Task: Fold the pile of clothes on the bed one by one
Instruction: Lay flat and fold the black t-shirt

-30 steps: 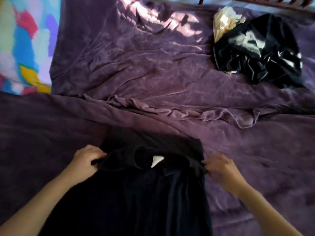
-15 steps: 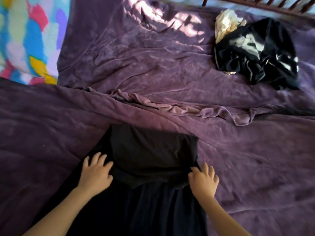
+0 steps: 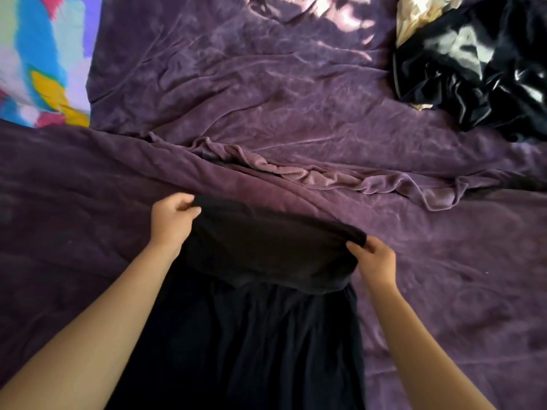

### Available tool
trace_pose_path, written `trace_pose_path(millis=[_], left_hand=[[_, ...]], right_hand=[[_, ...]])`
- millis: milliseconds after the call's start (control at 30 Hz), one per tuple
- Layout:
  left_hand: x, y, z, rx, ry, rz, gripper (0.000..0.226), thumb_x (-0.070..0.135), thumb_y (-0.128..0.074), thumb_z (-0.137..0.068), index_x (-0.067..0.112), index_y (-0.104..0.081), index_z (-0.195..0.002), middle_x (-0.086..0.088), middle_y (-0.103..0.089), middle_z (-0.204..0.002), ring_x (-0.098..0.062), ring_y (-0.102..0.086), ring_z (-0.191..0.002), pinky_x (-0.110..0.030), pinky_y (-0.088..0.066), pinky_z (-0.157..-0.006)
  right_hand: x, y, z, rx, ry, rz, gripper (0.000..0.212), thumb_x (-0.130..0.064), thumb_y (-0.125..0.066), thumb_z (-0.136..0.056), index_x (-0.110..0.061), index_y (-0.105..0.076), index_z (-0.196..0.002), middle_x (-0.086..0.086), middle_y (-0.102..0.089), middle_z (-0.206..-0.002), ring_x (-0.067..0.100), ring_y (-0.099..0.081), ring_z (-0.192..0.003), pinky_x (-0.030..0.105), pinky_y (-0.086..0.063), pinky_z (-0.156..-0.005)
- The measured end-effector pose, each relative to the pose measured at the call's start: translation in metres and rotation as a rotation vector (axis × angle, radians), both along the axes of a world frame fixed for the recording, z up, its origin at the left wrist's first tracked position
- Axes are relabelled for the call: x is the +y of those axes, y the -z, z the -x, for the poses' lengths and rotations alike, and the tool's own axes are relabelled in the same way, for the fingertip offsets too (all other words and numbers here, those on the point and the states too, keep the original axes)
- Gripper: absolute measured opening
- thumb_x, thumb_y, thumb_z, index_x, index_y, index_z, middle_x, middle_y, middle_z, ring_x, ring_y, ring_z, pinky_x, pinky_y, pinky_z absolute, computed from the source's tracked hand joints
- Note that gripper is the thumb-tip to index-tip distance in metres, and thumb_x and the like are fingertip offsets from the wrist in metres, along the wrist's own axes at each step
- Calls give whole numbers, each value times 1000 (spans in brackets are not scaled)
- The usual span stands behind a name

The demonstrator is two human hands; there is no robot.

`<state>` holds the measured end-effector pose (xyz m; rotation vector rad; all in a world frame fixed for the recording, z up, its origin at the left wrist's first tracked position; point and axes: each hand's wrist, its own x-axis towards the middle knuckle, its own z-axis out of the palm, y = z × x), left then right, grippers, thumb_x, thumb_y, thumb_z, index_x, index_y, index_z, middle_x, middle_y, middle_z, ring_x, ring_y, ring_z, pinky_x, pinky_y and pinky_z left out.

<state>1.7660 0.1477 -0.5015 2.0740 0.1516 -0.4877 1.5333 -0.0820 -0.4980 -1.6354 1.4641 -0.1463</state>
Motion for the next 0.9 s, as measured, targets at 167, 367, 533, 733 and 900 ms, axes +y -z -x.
trace_pose_path(millis=[167,367,533,733,900], left_hand=[[-11,11,4,-1,54,-134,43,3,-64,-83,4,-54,-125,-20,-56,-121,-31,-56,-109,-35,-44,-95],[-21,10,-6,-485,1010,-677,94,17,-69,-76,23,-12,-150,-10,-12,-156,-30,-8,-143,-49,-18,-111],[-39,6,-24,-369,1280,-1057,61,18,-53,-89,23,-27,-144,-1,-44,-138,-22,-32,-133,-48,-15,-111],[16,-26,-16,-599,1120,-600,31,7,-74,-70,5,-66,-99,-13,-62,-94,-32,-61,-94,-40,-41,-81],[109,-39,60,-935,1175,-475,29,9,-44,-58,17,-48,-85,-8,-55,-66,-23,-45,-69,-33,-37,-59]], right_hand=[[11,4,-7,315,-81,90,45,-11,-63,-85,-5,-49,-127,18,-52,-125,32,-46,-117,36,-37,-93],[2,-2,-31,419,-926,661,80,-19,-66,-80,-6,-24,-147,21,-15,-154,37,-12,-143,54,-19,-111],[-17,8,-48,811,-1177,402,81,-18,-57,-85,-15,-7,-149,7,-30,-146,27,-30,-133,47,-22,-109],[-14,-22,-16,486,-1090,706,27,-12,-71,-68,-7,-58,-91,11,-61,-91,29,-60,-86,35,-27,-75],[58,-35,92,113,-1236,1006,14,-19,-50,-65,-15,-45,-77,8,-63,-69,27,-46,-76,36,-30,-68]])
